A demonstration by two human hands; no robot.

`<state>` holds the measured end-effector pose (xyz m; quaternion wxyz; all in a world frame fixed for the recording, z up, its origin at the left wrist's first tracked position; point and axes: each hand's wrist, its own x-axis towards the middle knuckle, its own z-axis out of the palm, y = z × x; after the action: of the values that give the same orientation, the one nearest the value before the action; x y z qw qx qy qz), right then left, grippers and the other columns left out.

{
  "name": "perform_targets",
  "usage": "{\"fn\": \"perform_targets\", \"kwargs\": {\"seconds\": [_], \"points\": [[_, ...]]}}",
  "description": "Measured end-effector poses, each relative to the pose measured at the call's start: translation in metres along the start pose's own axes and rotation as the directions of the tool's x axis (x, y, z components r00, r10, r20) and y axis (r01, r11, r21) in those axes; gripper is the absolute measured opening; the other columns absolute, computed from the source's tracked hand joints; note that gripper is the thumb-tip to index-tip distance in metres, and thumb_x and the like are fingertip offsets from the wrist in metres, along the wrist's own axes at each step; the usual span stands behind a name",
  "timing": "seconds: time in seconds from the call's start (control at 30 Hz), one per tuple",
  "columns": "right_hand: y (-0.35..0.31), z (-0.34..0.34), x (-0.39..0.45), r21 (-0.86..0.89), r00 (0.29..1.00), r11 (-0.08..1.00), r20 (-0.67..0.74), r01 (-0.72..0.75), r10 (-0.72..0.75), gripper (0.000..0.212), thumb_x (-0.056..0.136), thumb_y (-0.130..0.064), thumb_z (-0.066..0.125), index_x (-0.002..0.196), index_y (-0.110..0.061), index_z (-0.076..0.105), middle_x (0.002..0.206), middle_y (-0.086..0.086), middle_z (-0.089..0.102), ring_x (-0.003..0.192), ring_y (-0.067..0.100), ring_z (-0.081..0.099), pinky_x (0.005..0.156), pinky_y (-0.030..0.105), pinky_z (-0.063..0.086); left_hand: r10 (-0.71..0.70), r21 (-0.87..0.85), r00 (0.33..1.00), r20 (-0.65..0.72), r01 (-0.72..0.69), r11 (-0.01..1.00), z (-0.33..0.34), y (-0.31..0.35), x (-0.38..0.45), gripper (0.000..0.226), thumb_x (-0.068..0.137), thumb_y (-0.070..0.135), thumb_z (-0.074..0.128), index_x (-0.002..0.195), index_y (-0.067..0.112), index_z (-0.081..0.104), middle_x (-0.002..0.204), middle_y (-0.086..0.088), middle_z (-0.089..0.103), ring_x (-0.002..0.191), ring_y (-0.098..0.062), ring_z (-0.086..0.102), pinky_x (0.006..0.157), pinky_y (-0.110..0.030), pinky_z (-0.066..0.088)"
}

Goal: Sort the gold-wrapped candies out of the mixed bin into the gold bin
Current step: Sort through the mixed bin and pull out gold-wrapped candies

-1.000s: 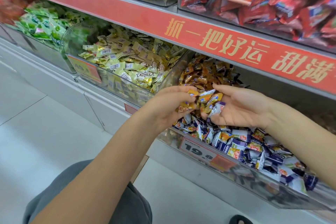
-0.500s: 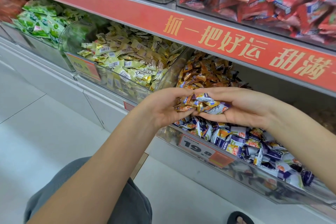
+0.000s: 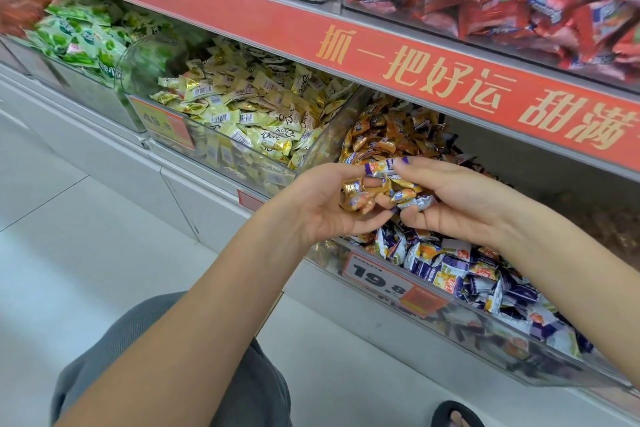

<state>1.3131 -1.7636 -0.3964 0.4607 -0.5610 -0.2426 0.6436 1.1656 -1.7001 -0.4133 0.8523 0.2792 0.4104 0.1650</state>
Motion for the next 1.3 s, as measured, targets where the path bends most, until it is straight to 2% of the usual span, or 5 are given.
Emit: {"fn": "perform_targets", "kwargs": {"seconds": [0.27, 0.47, 0.9, 1.07, 1.3], "points": [[0.003, 0.012, 0.006, -0.152, 0.99, 0.982, -0.072, 0.113, -0.125, 0.031, 0.095, -0.032, 0.054, 0.118, -0.012, 0.061, 0.103, 0.009, 0.062, 0.056, 0.009, 0.061, 0.03, 0.011, 0.031, 0.001, -0.087, 1.0, 0.002, -0.001, 0.996, 0.0, -0.002, 0.0, 0.016, 0.097, 0.018, 0.045, 0.103, 0.008, 0.056, 0.098, -0.016, 0.055, 0.076, -0.03, 0.061, 0.073, -0.05, 0.055], [-0.001, 0.019, -0.001, -0.153, 0.991, 0.98, -0.022, 0.125, -0.129, 0.024, 0.094, -0.037, 0.048, 0.108, -0.024, 0.063, 0.078, -0.002, 0.069, 0.049, 0.009, 0.061, 0.027, 0.01, 0.029, 0.011, -0.158, 1.0, -0.025, -0.015, 0.987, -0.001, -0.002, 0.002, 0.024, 0.1, 0.022, 0.04, 0.114, 0.01, 0.055, 0.109, -0.017, 0.056, 0.058, -0.028, 0.063, 0.058, -0.051, 0.056], [0.002, 0.021, -0.008, 0.064, 0.993, 0.994, 0.073, 0.084, -0.089, 0.022, 0.098, -0.032, 0.041, 0.105, -0.023, 0.06, 0.08, 0.003, 0.066, 0.043, 0.008, 0.052, 0.026, 0.009, 0.023, 0.064, -0.108, 0.998, 0.02, -0.061, 0.992, 0.012, -0.005, -0.002, 0.029, 0.088, 0.037, 0.061, 0.078, 0.01, 0.06, 0.056, -0.006, 0.064, 0.036, -0.015, 0.055, 0.054, -0.025, 0.053], [0.003, 0.016, -0.003, 0.185, 0.997, 0.98, -0.013, 0.071, -0.07, 0.028, 0.099, -0.028, 0.043, 0.116, -0.011, 0.056, 0.093, 0.007, 0.064, 0.044, 0.008, 0.053, 0.024, 0.01, 0.026, 0.034, -0.286, 0.999, -0.002, -0.034, 0.958, 0.009, -0.005, 0.002, 0.015, 0.09, 0.016, 0.061, 0.087, 0.001, 0.059, 0.063, -0.01, 0.062, 0.046, -0.015, 0.059, 0.04, -0.017, 0.048], [-0.001, -0.021, -0.007, -0.247, 0.879, 0.95, -0.387, 0.192, -0.279, 0.019, 0.1, -0.013, 0.045, 0.106, -0.013, 0.063, 0.111, 0.01, 0.063, 0.094, 0.015, 0.064, 0.067, 0.023, 0.056, 0.038, -0.342, 0.998, 0.055, -0.017, 0.939, 0.0, 0.002, -0.007, 0.013, 0.09, 0.005, 0.055, 0.097, 0.0, 0.065, 0.091, -0.022, 0.064, 0.076, -0.024, 0.065, 0.059, -0.027, 0.055]]}}
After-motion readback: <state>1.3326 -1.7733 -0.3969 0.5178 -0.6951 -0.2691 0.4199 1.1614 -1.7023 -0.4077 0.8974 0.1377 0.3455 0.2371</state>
